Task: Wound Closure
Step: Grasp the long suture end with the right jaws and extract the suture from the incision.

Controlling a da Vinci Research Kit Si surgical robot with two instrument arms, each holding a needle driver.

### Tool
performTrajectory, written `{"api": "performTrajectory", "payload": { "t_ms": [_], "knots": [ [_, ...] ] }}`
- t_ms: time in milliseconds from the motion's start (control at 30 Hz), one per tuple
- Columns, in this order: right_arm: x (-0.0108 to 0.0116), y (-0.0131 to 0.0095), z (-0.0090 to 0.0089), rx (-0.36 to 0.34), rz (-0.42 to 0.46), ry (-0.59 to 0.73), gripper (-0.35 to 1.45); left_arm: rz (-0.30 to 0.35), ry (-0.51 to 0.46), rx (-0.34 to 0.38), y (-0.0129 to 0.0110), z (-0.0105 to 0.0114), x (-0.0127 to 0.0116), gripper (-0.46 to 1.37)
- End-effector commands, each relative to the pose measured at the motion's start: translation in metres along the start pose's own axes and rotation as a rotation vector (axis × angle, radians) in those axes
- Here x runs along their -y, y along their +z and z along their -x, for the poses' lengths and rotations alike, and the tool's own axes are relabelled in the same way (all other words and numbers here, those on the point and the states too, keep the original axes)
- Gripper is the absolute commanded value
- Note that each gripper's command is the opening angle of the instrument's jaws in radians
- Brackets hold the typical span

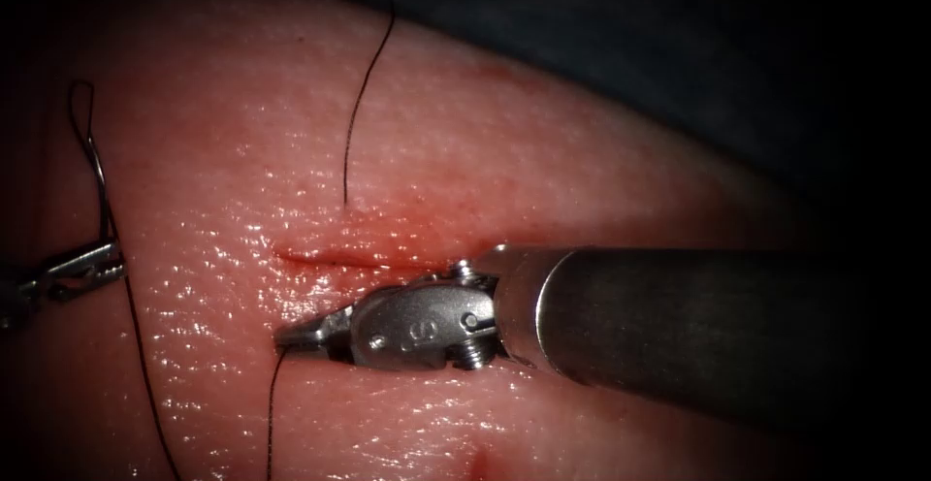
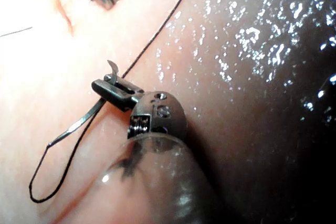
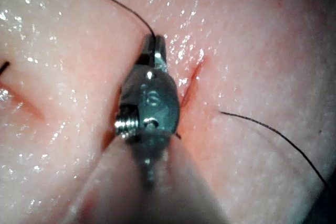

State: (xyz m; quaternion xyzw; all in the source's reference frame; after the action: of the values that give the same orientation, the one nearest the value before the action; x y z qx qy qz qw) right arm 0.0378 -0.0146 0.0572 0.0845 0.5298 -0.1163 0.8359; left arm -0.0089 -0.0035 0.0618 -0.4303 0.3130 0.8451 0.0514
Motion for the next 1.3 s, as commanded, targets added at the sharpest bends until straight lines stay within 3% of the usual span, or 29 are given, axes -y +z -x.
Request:
{"api": "performTrajectory", "payload": {
  "t_ms": [33,367,467,867,1100,1300],
  "knots": [
    [0.0,-0.0001,0.0,0.004,0.006,0.006,-0.35,0.007,-0.001,0.0,0.0,0.0,0.0,-0.35],
    [0.002,-0.0001,-0.0012,0.016,-0.03,0.01,-0.35,0.007,-0.002,0.0,0.0001,0.0,0.0,-0.35],
    [0.0035,0.0001,-0.0023,-0.006,-0.125,-0.001,-0.35,0.006,-0.002,0.0,0.0001,-0.0001,-0.0001,-0.35],
    [0.0087,0.0016,-0.007,-0.053,-0.317,-0.101,-0.35,0.01,-0.001,0.001,0.0003,-0.0001,-0.0002,-0.35],
    [0.0097,0.0026,-0.0089,-0.071,-0.382,-0.13,-0.35,0.01,-0.001,0.0,0.0003,-0.0001,-0.0002,-0.35],
    [0.0099,0.0028,-0.009,-0.072,-0.395,-0.123,-0.35,0.013,-0.001,0.001,0.0002,-0.0002,-0.0002,-0.35]
  ]
}}
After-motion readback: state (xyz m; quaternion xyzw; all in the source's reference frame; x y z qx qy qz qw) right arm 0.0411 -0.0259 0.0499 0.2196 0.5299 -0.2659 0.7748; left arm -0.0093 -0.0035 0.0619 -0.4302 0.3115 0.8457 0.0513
